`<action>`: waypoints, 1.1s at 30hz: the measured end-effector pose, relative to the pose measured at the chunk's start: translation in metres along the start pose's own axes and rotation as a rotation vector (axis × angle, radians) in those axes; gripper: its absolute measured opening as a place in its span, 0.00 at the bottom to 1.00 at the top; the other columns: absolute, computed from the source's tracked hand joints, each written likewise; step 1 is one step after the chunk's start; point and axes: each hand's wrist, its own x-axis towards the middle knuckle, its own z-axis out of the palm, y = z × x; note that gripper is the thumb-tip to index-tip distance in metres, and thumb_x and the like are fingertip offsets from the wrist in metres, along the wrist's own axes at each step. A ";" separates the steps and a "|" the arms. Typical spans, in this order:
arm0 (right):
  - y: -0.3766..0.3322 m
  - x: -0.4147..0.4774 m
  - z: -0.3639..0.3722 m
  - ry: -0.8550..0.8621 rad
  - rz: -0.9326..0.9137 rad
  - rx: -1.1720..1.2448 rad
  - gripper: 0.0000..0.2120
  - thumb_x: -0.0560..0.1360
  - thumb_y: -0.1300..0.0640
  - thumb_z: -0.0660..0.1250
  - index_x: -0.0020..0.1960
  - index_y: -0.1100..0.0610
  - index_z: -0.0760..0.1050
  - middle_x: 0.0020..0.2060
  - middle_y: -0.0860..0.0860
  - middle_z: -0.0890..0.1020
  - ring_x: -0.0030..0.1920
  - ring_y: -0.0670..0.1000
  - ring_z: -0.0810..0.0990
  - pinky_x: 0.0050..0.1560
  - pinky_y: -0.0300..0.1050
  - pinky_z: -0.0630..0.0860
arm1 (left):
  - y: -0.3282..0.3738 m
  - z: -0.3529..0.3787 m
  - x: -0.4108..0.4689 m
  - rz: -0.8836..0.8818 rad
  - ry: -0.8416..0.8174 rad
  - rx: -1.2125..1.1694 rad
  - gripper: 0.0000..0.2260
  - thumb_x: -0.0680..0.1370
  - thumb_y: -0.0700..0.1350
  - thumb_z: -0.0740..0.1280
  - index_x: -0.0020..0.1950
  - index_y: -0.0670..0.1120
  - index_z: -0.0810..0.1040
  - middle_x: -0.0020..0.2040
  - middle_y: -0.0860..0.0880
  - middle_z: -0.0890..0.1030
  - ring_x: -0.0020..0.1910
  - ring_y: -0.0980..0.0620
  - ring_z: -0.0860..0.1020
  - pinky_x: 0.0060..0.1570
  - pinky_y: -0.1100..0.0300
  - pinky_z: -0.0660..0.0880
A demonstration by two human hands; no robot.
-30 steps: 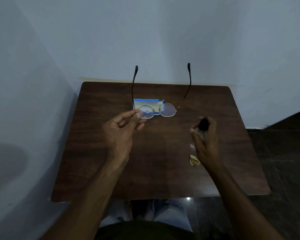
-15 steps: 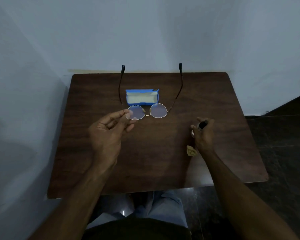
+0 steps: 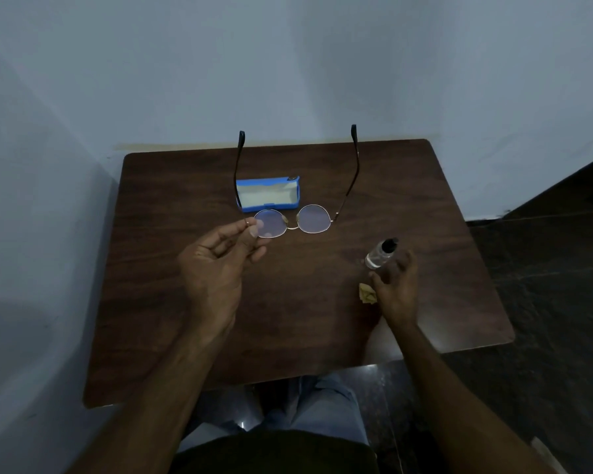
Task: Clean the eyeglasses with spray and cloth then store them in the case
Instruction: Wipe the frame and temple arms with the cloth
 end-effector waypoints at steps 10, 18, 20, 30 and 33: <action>0.004 -0.038 0.008 -0.227 -0.304 -0.645 0.09 0.81 0.61 0.66 0.58 0.57 0.81 0.55 0.59 0.82 0.53 0.63 0.81 0.50 0.54 0.79 | -0.001 0.000 0.000 0.007 0.002 0.000 0.11 0.77 0.36 0.74 0.59 0.35 0.84 0.49 0.40 0.88 0.43 0.50 0.87 0.43 0.61 0.84; -0.123 -0.075 -0.009 -0.119 -0.410 -0.015 0.07 0.78 0.64 0.75 0.53 0.55 0.87 0.47 0.46 0.87 0.48 0.45 0.87 0.51 0.37 0.81 | -0.001 -0.008 0.003 -0.017 0.045 -0.006 0.09 0.78 0.36 0.74 0.57 0.35 0.84 0.49 0.40 0.88 0.44 0.47 0.87 0.44 0.61 0.84; -0.177 -0.100 -0.013 -0.110 -0.575 0.103 0.09 0.76 0.67 0.76 0.54 0.58 0.86 0.51 0.49 0.87 0.52 0.47 0.86 0.54 0.38 0.81 | -0.003 -0.008 0.003 -0.031 0.050 0.003 0.09 0.78 0.37 0.75 0.57 0.37 0.85 0.50 0.41 0.88 0.46 0.45 0.87 0.45 0.59 0.84; -0.249 -0.100 0.034 0.000 -0.913 -0.444 0.03 0.73 0.62 0.78 0.45 0.56 0.85 0.41 0.53 0.84 0.41 0.58 0.81 0.38 0.46 0.76 | 0.002 0.006 -0.009 0.020 0.025 0.081 0.12 0.77 0.38 0.76 0.59 0.39 0.86 0.51 0.44 0.89 0.52 0.46 0.88 0.57 0.43 0.83; -0.257 -0.090 0.035 0.074 -0.860 -0.537 0.04 0.71 0.62 0.78 0.41 0.57 0.84 0.39 0.53 0.83 0.40 0.57 0.81 0.38 0.40 0.67 | 0.000 0.006 -0.011 0.046 0.013 0.127 0.11 0.77 0.36 0.75 0.59 0.40 0.86 0.51 0.45 0.89 0.51 0.46 0.88 0.57 0.42 0.83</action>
